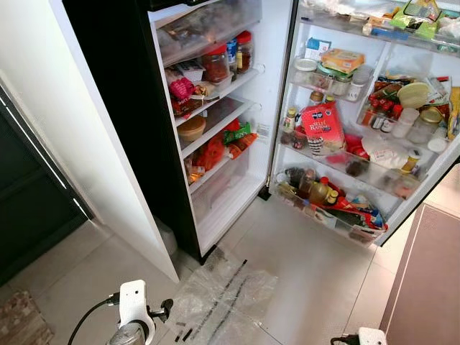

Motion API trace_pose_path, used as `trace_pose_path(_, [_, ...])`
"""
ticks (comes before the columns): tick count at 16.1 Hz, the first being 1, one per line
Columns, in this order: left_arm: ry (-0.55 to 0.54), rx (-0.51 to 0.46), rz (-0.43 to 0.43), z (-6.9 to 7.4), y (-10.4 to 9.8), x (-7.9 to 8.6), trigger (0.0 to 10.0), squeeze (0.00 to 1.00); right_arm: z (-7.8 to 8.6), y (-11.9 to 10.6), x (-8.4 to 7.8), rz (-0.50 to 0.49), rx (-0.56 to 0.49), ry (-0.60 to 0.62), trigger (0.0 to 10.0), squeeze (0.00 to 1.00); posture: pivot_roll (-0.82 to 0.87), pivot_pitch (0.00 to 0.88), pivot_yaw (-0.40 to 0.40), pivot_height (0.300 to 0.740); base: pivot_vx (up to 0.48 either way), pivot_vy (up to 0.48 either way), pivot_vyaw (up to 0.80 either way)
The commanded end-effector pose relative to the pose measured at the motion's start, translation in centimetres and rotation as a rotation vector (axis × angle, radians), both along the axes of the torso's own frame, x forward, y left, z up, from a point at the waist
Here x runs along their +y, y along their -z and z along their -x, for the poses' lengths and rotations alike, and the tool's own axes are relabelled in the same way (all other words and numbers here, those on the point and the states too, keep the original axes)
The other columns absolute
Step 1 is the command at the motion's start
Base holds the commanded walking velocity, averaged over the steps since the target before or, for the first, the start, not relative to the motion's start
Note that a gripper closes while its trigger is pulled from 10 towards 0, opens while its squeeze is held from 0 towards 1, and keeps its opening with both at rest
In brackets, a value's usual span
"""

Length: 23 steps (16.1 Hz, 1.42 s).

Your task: Restocking fridge

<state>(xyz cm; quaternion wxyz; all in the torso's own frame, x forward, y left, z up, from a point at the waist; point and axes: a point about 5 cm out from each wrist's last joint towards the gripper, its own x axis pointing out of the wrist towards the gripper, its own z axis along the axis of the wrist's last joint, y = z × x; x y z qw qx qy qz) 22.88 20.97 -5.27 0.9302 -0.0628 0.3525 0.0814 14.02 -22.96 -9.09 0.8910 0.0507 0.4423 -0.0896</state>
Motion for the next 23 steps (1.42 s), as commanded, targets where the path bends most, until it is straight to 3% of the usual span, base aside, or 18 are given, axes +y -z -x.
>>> trace_pose_path(1, [0.006, 0.045, -0.01, 0.9, 0.5, 0.5, 10.0, 0.0, 0.6, 0.1, -0.2, 0.01, -0.02, 0.112, 10.0, 0.0, 0.04, 0.0, 0.027, 0.74, 0.0, 0.0, 0.0])
trace_pose_path(8, [0.044, 0.055, -0.03, 1.5, 0.7, 1.0, 10.0, 0.0, 0.9, -0.5, -0.6, 0.12, -0.139, 0.243, 10.0, 0.0, 0.02, 0.0, 0.069, 0.74, 0.0, 0.0, 0.0])
trace_pose_path(10, [0.051, 0.057, -0.032, 1.5, 0.7, 1.0, 10.0, 0.0, -9.1, -5.9, -0.3, 0.235, -0.434, 0.148, 10.0, 0.0, 0.01, 0.0, 0.064, 0.74, 0.0, 0.0, 0.0])
trace_pose_path(12, [0.054, 0.06, -0.032, 1.6, 0.8, 0.9, 10.0, 0.0, -10.6, -7.6, -0.3, 0.299, -0.546, 0.15, 10.0, 0.0, 0.01, 0.0, 0.05, 0.74, 0.0, 0.0, 0.0])
trace_pose_path(13, [0.053, 0.062, -0.028, 1.7, 0.9, 0.7, 10.0, 0.0, -11.6, -9.1, -0.8, 0.357, -0.63, 0.21, 10.0, 0.0, 0.01, 0.0, 0.044, 0.74, 0.0, 0.0, 0.0])
trace_pose_path(16, [0.053, 0.065, -0.021, 2.0, 1.1, 0.5, 10.0, 0.0, -12.4, -10.4, -1.6, 0.434, -0.672, 0.27, 10.0, 0.0, 0.0, 0.0, 0.031, 0.74, 0.0, 0.0, 0.0])
trace_pose_path(19, [0.051, 0.066, -0.019, 2.1, 1.2, 0.5, 10.0, 0.0, -12.9, -11.8, -3.2, 0.448, -0.722, 0.407, 10.0, 0.0, -0.01, 0.0, 0.034, 0.74, 0.0, 0.0, 0.0])
trace_pose_path(23, [0.031, 0.047, -0.017, 1.6, 0.8, 0.7, 10.0, 0.0, -14.0, -13.5, -4.5, 0.465, -0.762, 0.442, 10.0, 0.0, 0.01, 0.016, 0.044, 0.74, 0.0, 0.0, 0.0])
